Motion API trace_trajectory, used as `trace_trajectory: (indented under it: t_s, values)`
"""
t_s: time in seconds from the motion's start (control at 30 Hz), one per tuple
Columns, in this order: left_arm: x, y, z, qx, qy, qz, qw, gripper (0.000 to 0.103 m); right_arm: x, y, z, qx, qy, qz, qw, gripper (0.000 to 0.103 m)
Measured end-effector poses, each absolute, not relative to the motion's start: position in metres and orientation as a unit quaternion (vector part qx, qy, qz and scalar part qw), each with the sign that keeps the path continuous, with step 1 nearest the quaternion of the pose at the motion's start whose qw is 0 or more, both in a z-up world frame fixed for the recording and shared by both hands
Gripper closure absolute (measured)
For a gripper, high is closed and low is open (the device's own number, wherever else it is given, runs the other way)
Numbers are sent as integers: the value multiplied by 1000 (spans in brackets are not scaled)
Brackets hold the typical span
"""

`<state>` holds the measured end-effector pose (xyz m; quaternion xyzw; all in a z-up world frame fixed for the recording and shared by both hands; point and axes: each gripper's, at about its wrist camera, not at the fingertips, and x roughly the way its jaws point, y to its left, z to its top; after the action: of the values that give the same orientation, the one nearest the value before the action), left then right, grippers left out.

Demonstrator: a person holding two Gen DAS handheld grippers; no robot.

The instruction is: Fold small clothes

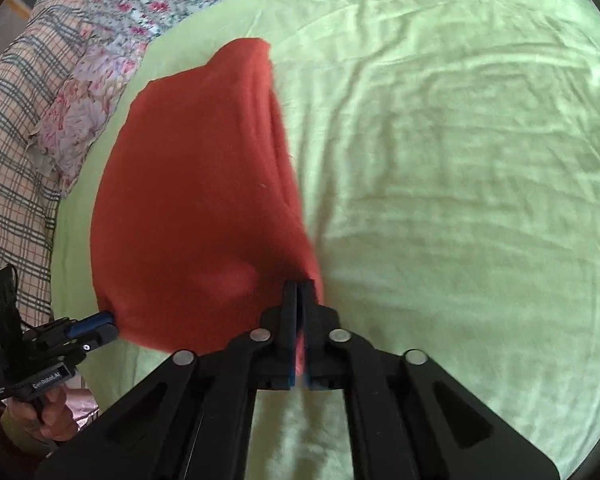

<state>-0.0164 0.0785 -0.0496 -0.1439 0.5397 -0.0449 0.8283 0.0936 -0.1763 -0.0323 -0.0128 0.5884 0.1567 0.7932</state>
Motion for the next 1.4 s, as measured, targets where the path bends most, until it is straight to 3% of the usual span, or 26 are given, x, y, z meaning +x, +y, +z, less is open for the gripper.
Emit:
trace_trajectory:
  t_s: [0.07, 0.13, 0.27, 0.4, 0.6, 1.03, 1.4]
  values:
    - [-24, 82, -43, -147, 535, -43, 831, 70, 87, -189, -25, 6, 588, 143, 796, 78]
    - [-31, 85, -37, -142, 525, -28, 839, 49, 78, -196, -14, 34, 580, 138, 802, 76]
    - [-43, 92, -35, -139, 525, -10, 839, 43, 54, -200, 7, 40, 566, 142, 811, 65]
    - [-56, 97, -34, -152, 526, 8, 837, 29, 36, -180, 17, 13, 571, 165, 804, 52]
    - [-82, 89, -36, -137, 542, 56, 827, 26, 8, -160, 18, -57, 571, 220, 789, 26]
    - [-126, 47, -10, -41, 542, 109, 832, 19, -27, -166, 11, -90, 566, 282, 769, 17]
    - [-103, 55, -2, -45, 519, 138, 842, 18, -25, -165, 16, -110, 575, 273, 763, 14]
